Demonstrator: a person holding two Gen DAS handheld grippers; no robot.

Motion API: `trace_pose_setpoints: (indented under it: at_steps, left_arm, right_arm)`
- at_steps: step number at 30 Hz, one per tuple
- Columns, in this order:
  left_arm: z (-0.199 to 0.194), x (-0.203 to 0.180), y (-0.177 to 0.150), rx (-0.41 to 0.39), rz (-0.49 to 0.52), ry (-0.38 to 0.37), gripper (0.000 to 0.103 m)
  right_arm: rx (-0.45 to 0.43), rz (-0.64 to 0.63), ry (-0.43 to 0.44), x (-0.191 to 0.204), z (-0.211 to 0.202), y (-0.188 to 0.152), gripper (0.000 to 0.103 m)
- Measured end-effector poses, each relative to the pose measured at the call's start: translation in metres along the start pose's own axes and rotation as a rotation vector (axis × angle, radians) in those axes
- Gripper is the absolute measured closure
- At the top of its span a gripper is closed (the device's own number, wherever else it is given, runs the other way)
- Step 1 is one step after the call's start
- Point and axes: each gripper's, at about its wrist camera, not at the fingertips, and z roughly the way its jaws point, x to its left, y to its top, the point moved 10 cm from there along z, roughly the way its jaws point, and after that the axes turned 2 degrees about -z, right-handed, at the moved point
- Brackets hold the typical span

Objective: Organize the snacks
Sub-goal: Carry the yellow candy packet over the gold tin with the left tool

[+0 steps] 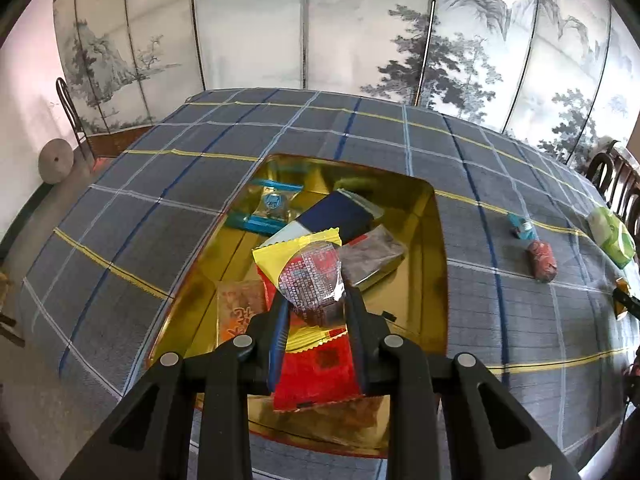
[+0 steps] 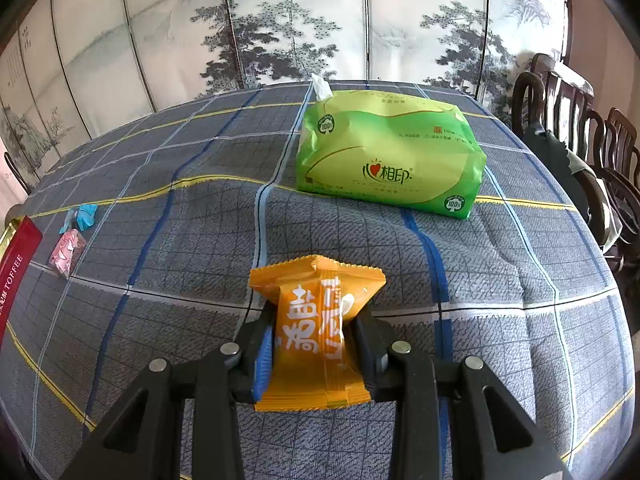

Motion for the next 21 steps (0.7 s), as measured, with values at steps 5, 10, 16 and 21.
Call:
trace_pose_setpoints:
  at_steps: [5, 10, 16, 21]
  left_arm:
    - [0.007, 0.005, -0.002, 0.006, -0.003, 0.013, 0.079]
    - [0.015, 0.011, -0.005, 0.015, -0.012, 0.023, 0.079]
    - [0.023, 0.014, -0.007, 0.024, -0.013, 0.027, 0.078]
    - [0.025, 0.015, -0.007, 0.017, -0.010, 0.026, 0.077]
  right_arm:
    - [0.001, -0.002, -0.003, 0.000, 0.000, 0.000, 0.069]
    - [0.001, -0.003, -0.003, 0.000, 0.000, 0.000, 0.069]
    - [0.001, -0.004, -0.004, 0.000, 0.000, 0.000, 0.069]
    - [0.002, -0.004, -0.004, 0.000, 0.000, 0.000, 0.069]
